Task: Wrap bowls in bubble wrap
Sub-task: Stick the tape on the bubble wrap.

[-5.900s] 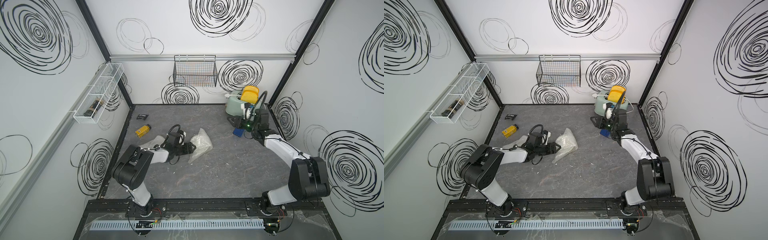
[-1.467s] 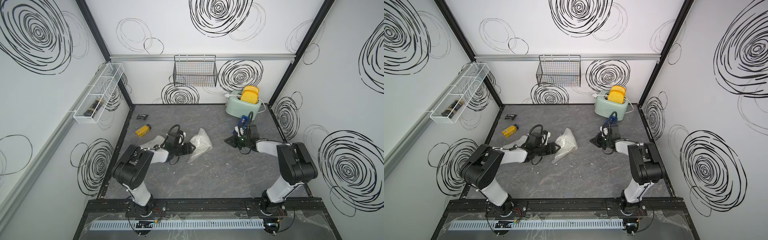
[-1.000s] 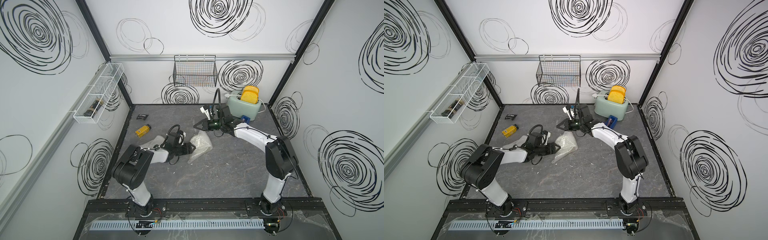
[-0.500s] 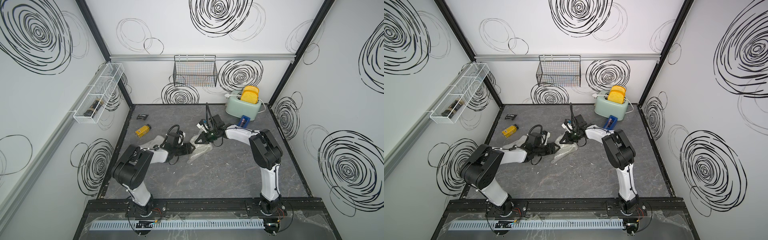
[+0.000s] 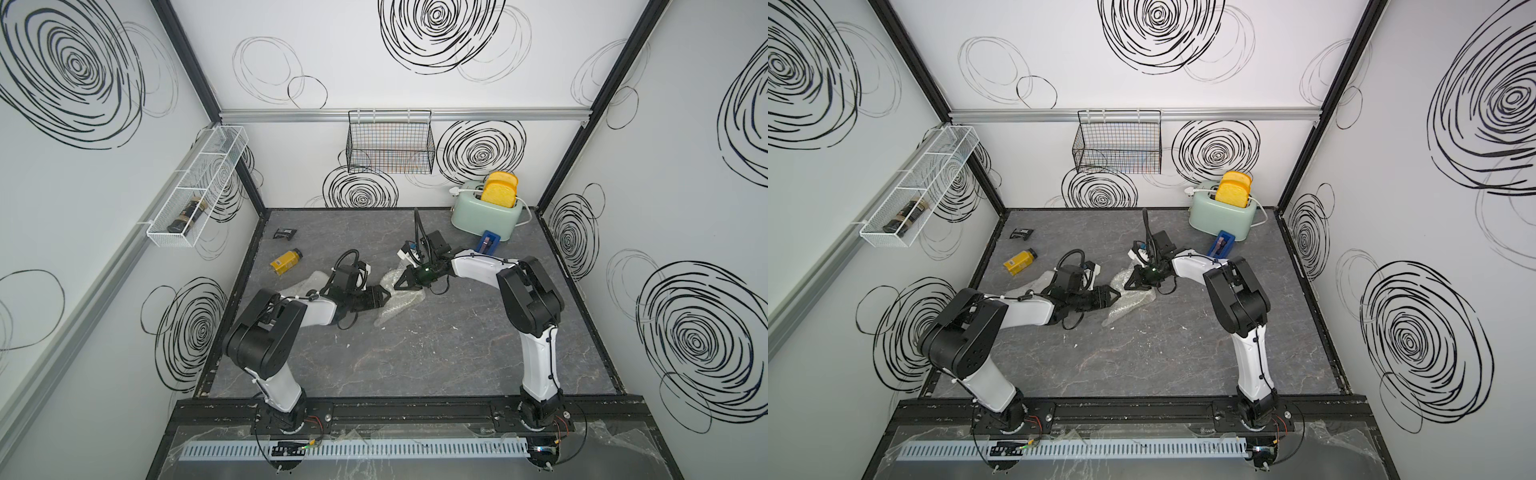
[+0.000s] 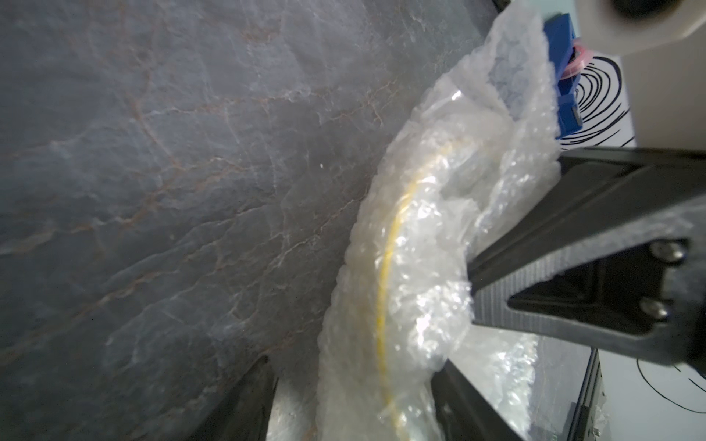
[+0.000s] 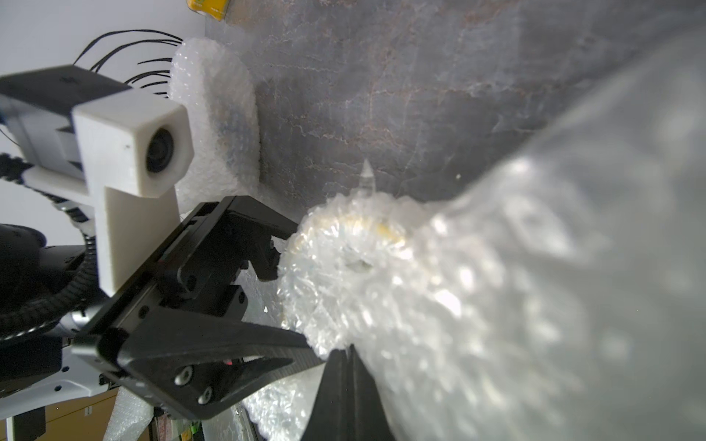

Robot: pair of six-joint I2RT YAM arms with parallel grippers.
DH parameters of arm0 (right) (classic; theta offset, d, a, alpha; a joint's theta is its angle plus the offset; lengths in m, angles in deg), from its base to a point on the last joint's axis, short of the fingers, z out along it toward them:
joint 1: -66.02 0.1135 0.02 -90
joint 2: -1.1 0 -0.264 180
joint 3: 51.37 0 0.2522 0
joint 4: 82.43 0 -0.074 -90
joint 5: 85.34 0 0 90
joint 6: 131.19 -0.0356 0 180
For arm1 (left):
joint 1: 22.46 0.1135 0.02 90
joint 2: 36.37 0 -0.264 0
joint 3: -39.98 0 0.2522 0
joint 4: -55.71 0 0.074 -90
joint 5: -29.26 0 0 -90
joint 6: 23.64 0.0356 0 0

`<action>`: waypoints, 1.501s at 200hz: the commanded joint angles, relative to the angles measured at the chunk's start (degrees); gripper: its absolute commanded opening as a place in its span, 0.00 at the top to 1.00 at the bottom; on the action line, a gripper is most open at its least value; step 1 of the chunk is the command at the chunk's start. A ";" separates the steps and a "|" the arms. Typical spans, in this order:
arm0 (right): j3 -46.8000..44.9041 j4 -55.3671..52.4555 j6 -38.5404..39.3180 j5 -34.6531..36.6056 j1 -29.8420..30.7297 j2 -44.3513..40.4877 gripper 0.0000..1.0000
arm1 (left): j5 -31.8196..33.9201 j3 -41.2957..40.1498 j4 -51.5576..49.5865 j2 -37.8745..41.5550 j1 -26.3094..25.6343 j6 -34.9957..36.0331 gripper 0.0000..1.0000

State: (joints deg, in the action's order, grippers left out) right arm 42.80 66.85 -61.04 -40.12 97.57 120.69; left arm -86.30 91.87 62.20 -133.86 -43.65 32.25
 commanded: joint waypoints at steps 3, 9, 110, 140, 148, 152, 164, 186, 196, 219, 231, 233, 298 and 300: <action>-0.03 -2.68 0.85 0.97 -0.19 1.86 1.00 | 0.07 -0.89 0.64 0.81 0.56 0.61 0.31; 0.05 -2.69 0.87 0.96 -0.17 2.04 1.00 | 0.14 -0.86 0.43 0.89 0.56 0.61 0.31; 0.54 -2.57 0.49 0.78 -0.26 2.33 1.00 | -3.57 -2.87 7.99 6.66 2.21 0.41 0.04; 0.66 -2.85 0.62 0.49 -0.25 2.52 1.00 | -3.90 0.38 8.64 2.93 2.25 1.64 0.04; 0.58 -2.87 0.65 0.56 -0.26 2.56 1.00 | -3.73 1.33 8.54 1.91 2.31 2.10 0.03; 0.62 -3.00 0.65 0.56 -0.26 2.55 1.00 | -3.71 1.84 8.27 1.26 2.38 2.24 0.04; 0.67 -3.15 0.86 0.48 -0.25 2.56 1.00 | -3.18 3.90 6.10 -0.77 2.47 3.10 0.03; 0.74 -3.22 0.94 0.51 -0.26 2.54 1.00 | -2.22 5.03 6.65 -3.35 2.82 3.32 0.01; 0.67 -3.26 0.94 0.53 -0.26 2.51 1.00 | -2.71 6.19 6.60 -5.06 2.91 3.53 0.01; 0.75 -3.41 1.03 0.60 -0.26 2.84 1.00 | -3.79 8.47 7.00 -8.67 2.94 3.69 0.10; 0.68 -3.59 1.17 0.69 -0.21 2.86 1.00 | -3.79 8.72 7.83 -9.82 3.27 3.55 0.16; 0.58 -3.61 1.19 0.75 -0.21 2.82 1.00 | -3.99 8.72 8.22 -10.00 3.31 3.37 0.17; 0.58 -4.36 1.34 1.24 -0.17 2.91 1.00 | -6.44 8.72 14.66 -13.42 4.02 1.16 0.40; 0.58 -4.35 1.32 1.28 -0.17 2.79 1.00 | -6.46 8.65 15.00 -13.49 3.98 1.08 0.41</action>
State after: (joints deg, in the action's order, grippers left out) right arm 42.93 66.22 -60.85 -39.90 97.39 122.00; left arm -92.07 99.94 72.24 -145.62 -40.41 34.37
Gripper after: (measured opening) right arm 0.057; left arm 0.644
